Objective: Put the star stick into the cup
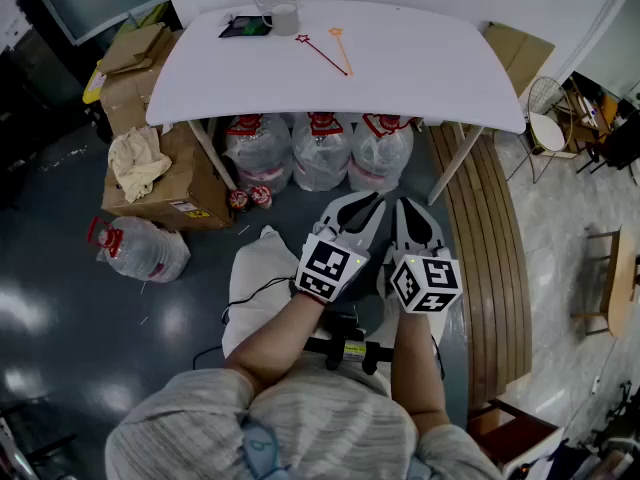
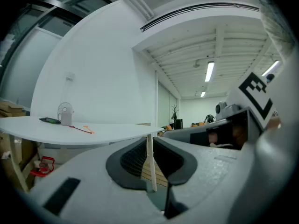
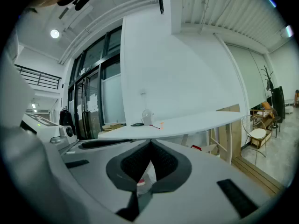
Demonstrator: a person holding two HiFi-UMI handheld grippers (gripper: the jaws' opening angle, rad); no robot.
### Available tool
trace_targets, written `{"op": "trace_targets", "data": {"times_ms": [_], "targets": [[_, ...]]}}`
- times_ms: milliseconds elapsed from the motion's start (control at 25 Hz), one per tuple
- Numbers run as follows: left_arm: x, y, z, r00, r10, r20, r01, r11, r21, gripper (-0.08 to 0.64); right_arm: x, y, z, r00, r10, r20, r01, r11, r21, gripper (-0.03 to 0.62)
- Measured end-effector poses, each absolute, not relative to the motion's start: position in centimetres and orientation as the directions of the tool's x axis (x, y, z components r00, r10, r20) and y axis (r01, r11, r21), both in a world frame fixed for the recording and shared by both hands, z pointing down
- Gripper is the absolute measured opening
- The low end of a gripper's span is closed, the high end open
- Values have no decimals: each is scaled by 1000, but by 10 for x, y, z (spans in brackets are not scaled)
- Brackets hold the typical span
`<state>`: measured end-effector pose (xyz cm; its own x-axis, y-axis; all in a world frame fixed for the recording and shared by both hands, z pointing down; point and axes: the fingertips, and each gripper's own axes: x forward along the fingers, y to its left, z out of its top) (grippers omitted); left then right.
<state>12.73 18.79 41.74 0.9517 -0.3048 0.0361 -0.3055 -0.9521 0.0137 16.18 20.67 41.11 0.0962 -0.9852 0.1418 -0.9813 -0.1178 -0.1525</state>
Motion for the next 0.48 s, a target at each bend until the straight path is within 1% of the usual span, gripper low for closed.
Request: {"op": "trace_targets", "data": {"times_ms": [480], "targets": [[129, 187, 416, 953, -302, 24, -303, -953, 25, 54, 162, 205, 410, 84, -987, 138, -982, -105, -156, 8]]}}
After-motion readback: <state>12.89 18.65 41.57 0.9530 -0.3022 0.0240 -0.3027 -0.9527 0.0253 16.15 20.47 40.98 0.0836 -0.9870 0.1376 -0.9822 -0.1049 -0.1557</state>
